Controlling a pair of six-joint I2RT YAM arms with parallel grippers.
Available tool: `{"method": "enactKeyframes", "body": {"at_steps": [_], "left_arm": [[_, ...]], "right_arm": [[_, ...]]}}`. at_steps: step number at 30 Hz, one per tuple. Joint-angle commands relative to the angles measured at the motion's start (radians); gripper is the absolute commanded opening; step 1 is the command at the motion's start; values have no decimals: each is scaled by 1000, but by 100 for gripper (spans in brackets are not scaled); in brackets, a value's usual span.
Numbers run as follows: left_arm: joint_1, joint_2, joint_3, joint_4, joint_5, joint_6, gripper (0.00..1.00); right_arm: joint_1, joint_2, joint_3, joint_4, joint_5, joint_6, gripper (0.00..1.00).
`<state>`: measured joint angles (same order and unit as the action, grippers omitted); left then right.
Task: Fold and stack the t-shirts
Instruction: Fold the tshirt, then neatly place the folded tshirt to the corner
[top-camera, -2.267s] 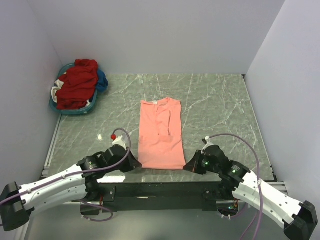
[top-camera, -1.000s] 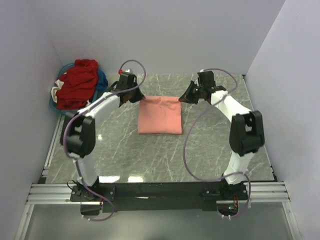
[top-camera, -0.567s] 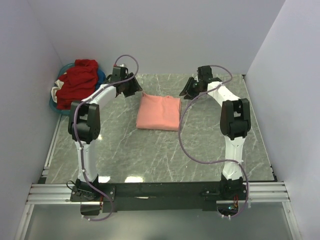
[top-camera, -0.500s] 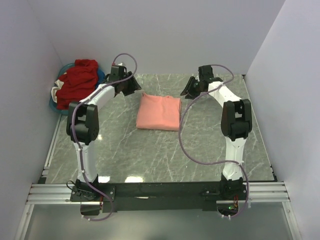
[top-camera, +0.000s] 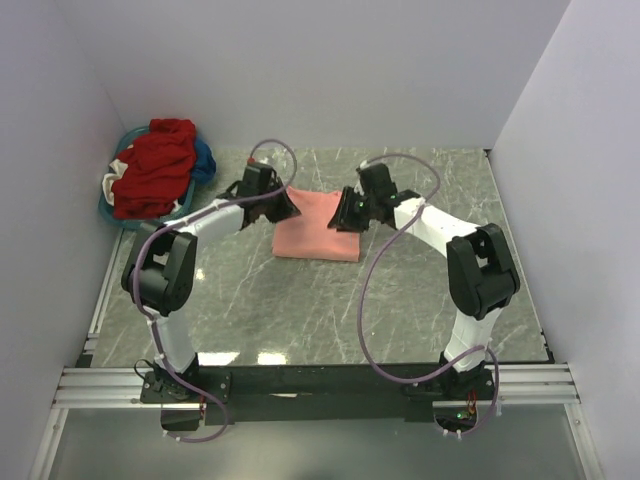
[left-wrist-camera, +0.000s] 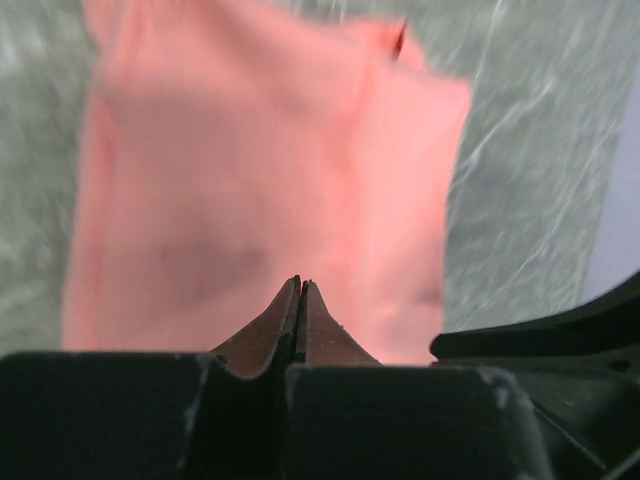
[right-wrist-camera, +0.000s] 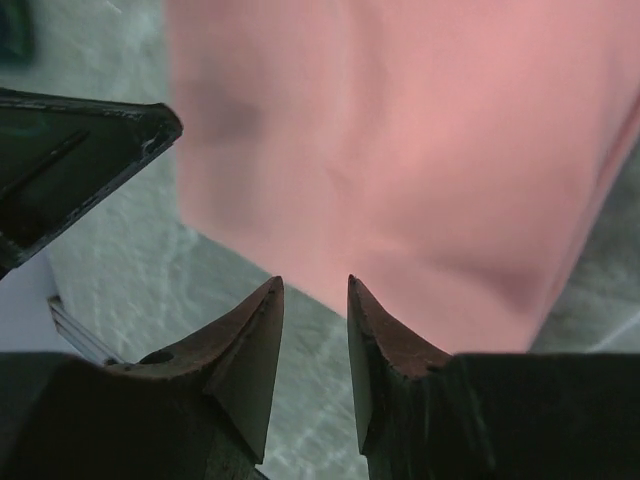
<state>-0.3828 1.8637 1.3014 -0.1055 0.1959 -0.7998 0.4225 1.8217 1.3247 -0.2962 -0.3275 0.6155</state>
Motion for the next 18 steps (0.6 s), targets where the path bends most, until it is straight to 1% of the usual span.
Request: {"method": "enactKeyframes", "body": {"at_steps": [1,2,4,6,8,12,18], "left_arm": [[-34,-23,-97,67,0,-42,1],[-44,-26,-118,76,-1,-47,1],[-48,-40,-192,98,-4,-55,1],[-51,-46,-234,141,3,-59,1],[-53,-47,-280,151,2,-58,1],[-54,-63,-315,155,-6,-58,1],[-59,-127,-272,107,-21,-35,1]], "right_arm": [[-8,-15,-103,80,-25,30,39],[-10,-16,-132,112,-28,30,39],[-16,-25,-215,129,-13,24,39],[-24,-25,-283,152,-8,20,39],[-42,-24,-317,179,-15,21,38],[-56,-35,-337,169,-1,12,37],[-57,-136,-317,128,27,-3,38]]}}
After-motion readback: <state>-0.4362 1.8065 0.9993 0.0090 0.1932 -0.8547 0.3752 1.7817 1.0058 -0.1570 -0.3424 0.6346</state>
